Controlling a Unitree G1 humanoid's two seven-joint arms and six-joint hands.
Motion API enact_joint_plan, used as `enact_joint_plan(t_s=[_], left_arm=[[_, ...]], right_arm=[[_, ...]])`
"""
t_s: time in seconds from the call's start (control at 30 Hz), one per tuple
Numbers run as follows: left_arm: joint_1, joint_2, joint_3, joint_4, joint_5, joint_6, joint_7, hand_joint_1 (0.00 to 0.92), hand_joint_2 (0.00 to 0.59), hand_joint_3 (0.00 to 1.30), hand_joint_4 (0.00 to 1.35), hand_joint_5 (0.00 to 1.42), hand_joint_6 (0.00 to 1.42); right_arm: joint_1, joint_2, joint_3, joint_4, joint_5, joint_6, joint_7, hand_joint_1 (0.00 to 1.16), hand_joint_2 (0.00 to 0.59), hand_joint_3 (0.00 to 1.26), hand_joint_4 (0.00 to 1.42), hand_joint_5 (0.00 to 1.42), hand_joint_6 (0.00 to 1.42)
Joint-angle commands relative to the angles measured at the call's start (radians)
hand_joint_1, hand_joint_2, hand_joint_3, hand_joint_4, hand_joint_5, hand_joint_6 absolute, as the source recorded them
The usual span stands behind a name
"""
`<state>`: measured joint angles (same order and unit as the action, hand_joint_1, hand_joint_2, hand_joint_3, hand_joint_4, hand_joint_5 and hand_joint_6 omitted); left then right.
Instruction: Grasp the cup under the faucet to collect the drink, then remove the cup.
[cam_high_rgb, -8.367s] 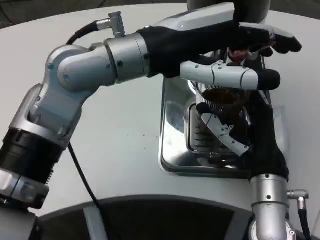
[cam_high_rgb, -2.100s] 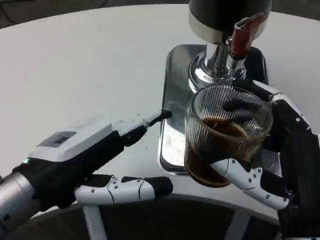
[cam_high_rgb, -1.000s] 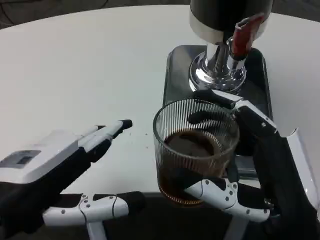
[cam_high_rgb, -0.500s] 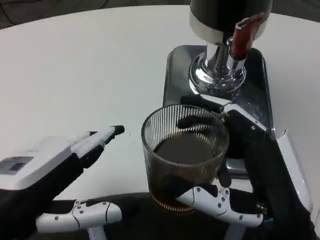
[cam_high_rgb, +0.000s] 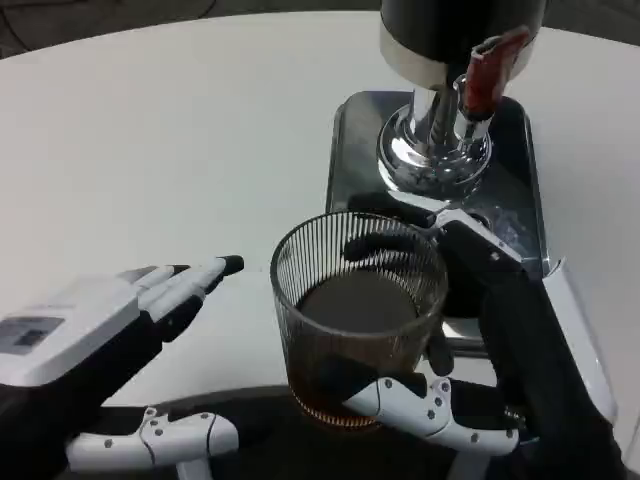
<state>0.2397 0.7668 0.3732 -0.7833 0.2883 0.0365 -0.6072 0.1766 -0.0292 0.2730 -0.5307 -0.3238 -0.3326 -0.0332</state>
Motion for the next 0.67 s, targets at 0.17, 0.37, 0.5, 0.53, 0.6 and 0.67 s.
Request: enact_joint_plan(t_s=[0.17, 0.37, 0.5, 0.53, 0.6, 0.67], left_arm=[[0.007, 0.01, -0.006, 0.015, 0.006, -0.005, -0.019, 0.0, 0.078, 0.0, 0.0, 0.0, 0.0], [0.003, 0.008, -0.009, 0.019, 0.002, -0.002, -0.025, 0.0, 0.075, 0.0, 0.0, 0.0, 0.0], [0.001, 0.007, -0.011, 0.019, 0.001, 0.0, -0.026, 0.0, 0.074, 0.0, 0.0, 0.0, 0.0], [0.001, 0.007, -0.012, 0.019, 0.001, 0.001, -0.026, 0.0, 0.073, 0.0, 0.0, 0.0, 0.0], [-0.001, 0.007, -0.013, 0.021, 0.0, 0.002, -0.027, 0.0, 0.073, 0.0, 0.0, 0.0, 0.0], [-0.003, 0.008, -0.014, 0.022, -0.001, 0.003, -0.028, 0.0, 0.073, 0.0, 0.0, 0.0, 0.0]], right_arm=[[-0.012, 0.011, 0.014, -0.017, 0.022, -0.035, -0.002, 0.91, 0.151, 0.98, 1.13, 1.38, 1.42], [-0.015, 0.011, 0.013, -0.015, 0.026, -0.033, -0.001, 0.91, 0.151, 0.99, 1.13, 1.38, 1.42], [-0.017, 0.01, 0.01, -0.014, 0.029, -0.029, 0.001, 0.91, 0.151, 0.99, 1.13, 1.38, 1.42], [-0.017, 0.009, 0.009, -0.014, 0.029, -0.029, 0.001, 0.91, 0.151, 0.99, 1.13, 1.38, 1.42], [-0.017, 0.008, 0.008, -0.015, 0.03, -0.029, 0.001, 0.91, 0.151, 0.99, 1.14, 1.38, 1.42], [-0.018, 0.008, 0.007, -0.015, 0.03, -0.029, 0.002, 0.91, 0.151, 0.99, 1.14, 1.38, 1.42]])
